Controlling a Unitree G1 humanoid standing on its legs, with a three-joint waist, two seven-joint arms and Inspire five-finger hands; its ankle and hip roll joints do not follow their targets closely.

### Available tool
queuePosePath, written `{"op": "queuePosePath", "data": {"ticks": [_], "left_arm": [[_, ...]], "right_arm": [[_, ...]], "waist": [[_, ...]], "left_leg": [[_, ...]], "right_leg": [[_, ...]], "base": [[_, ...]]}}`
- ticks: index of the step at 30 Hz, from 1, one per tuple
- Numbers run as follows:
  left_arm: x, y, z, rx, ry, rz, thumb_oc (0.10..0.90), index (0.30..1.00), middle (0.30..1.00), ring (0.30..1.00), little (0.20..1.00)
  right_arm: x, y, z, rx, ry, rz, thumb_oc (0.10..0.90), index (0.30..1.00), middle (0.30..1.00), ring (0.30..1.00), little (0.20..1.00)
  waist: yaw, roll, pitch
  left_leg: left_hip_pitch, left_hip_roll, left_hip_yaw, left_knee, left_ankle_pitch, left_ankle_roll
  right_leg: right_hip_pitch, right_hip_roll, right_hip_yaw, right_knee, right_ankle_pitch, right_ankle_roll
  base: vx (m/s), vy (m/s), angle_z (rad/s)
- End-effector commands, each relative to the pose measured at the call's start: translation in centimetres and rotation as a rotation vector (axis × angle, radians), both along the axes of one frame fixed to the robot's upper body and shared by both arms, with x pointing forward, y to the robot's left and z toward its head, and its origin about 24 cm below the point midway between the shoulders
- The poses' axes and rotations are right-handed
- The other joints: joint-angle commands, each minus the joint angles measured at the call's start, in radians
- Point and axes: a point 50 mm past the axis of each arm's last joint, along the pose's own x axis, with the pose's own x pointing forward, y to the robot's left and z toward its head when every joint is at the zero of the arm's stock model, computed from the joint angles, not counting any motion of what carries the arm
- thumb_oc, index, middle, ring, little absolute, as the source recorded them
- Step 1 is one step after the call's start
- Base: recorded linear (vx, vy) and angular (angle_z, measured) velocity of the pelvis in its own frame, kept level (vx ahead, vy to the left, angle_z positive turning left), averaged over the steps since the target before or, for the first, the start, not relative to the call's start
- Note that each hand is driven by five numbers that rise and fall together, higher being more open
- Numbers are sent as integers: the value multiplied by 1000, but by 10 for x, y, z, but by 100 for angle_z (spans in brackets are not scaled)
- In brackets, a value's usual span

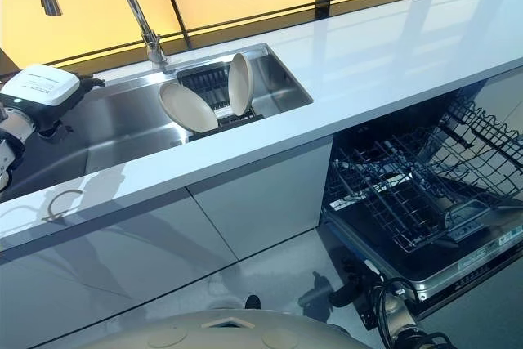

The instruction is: Pick up plates and place into dishwasher.

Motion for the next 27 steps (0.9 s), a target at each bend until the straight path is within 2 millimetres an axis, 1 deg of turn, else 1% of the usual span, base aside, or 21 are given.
{"op": "queuePosePath", "data": {"ticks": [1, 7, 11, 14, 19, 20, 21, 22, 23, 25, 27], "left_arm": [[13, 1, 79, -47, -315, 37, 800, 900, 900, 900, 900], [21, -6, 75, -102, -357, 45, 800, 900, 900, 900, 900], [25, -10, 77, -147, -403, 41, 800, 900, 900, 900, 900], [27, -14, 78, -167, -408, 30, 800, 900, 900, 900, 900], [34, -24, 71, -165, -386, 7, 800, 900, 900, 900, 900], [35, -26, 69, -166, -382, 1, 800, 900, 900, 900, 900], [35, -30, 67, -168, -380, 1, 800, 900, 900, 900, 900], [33, -30, 66, -170, -378, 13, 800, 900, 900, 900, 900], [33, -29, 66, -171, -377, 15, 800, 900, 900, 900, 900], [32, -26, 68, -167, -368, 38, 800, 900, 900, 900, 900], [32, -24, 68, -152, -352, 56, 800, 900, 900, 900, 900]], "right_arm": [[41, -8, 19, -28, -137, 8, 800, 900, 900, 900, 900], [41, -6, 17, -34, -128, -14, 800, 900, 900, 900, 900], [40, -7, 17, -39, -121, -28, 800, 900, 900, 900, 900], [39, -8, 17, -40, -121, -38, 800, 900, 900, 900, 900], [41, -6, 17, -42, -122, -55, 800, 900, 900, 900, 900], [38, -7, 14, -41, -121, -43, 800, 900, 900, 900, 900], [23, -10, 7, -47, -126, -39, 800, 900, 900, 900, 900], [14, -10, 5, -51, -134, -24, 800, 900, 900, 900, 900], [12, -10, 4, -52, -134, -20, 800, 900, 900, 900, 900], [-1, -8, 3, -58, -151, 13, 800, 900, 900, 900, 900], [-7, -7, 3, -60, -165, 38, 800, 900, 900, 900, 900]], "waist": [[-22, 10, 13], [-36, 4, 14], [-46, 2, 13], [-51, 1, 15], [-58, 2, 20], [-58, 5, 20], [-61, 10, 20], [-72, 15, 24], [-73, 15, 25], [-99, 20, 39], [-118, 21, 49]], "left_leg": [[81, -85, 55, 17, -202, 48], [82, -85, 66, 11, -202, 46], [83, -85, 72, 10, -203, 46], [83, -85, 77, 12, -203, 47], [82, -86, 83, 16, -205, 49], [80, -85, 85, 16, -205, 49], [75, -85, 92, 18, -209, 50], [74, -86, 98, 18, -212, 54], [74, -86, 99, 18, -213, 55], [72, -88, 111, 20, -218, 59], [69, -88, 121, 23, -220, 62]], "right_leg": [[-107, -18, 16, 57, 18, 76], [-106, -15, 29, 44, 23, 78], [-106, -13, 41, 36, 27, 77], [-106, -12, 48, 34, 29, 78], [-108, -12, 59, 34, 31, 78], [-111, -10, 65, 36, 31, 79], [-120, -8, 77, 42, 30, 84], [-126, -8, 83, 43, 30, 88], [-127, -8, 84, 44, 30, 88], [-136, -7, 99, 47, 30, 92], [-145, -6, 112, 51, 31, 95]], "base": [[40, 23, 0], [25, 7, -2], [45, 10, -6], [39, 4, -3], [36, 1, -4], [14, 25, -8], [-8, 41, -13], [-15, 39, -19], [-35, 44, -20], [-47, 46, -20], [-35, 31, -18]]}}
